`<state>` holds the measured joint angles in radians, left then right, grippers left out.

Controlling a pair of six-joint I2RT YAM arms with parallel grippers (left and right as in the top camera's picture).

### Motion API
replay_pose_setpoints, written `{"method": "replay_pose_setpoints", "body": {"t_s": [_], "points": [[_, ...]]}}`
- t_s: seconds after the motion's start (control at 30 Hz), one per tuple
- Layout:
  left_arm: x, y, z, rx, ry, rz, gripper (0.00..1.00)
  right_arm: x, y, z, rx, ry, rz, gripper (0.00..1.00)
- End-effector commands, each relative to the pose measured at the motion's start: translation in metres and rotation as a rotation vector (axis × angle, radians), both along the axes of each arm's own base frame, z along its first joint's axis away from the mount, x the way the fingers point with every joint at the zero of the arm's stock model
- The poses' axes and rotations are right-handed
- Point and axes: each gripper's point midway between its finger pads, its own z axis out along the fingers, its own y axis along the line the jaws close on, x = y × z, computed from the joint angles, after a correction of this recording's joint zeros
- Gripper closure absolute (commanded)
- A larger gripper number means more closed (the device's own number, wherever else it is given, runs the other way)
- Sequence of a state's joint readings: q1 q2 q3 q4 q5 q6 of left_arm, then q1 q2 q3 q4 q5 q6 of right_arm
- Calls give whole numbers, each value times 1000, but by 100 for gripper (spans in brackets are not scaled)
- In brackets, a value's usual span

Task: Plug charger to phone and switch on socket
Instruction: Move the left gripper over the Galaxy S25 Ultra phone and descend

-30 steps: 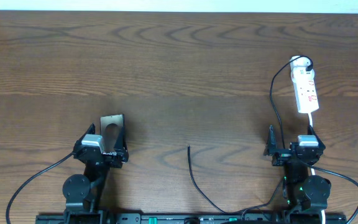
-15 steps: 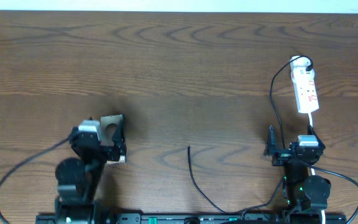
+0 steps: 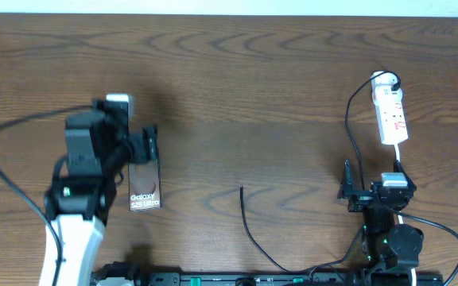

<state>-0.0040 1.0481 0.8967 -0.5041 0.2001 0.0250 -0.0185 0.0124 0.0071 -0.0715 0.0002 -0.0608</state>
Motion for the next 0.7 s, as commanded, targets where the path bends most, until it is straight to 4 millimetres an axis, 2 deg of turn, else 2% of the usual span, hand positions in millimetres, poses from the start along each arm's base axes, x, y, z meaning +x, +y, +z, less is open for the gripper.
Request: {"method": "replay_pose_setpoints", "body": {"t_s": [0.0,0.17,0.4,0.67], "points": [[14,12,16,61,55,35,19,0,-3,0,11,-2,-17,1],[15,22,11,74,233,61,18,0,-3,0,11,-1,-17,1],[-5,26,-27,72,483,67,18,0,-3,0,11,-1,-17,1],[-10,25,-51,69,593,60,18,0,-3,0,11,-2,-17,1]]}}
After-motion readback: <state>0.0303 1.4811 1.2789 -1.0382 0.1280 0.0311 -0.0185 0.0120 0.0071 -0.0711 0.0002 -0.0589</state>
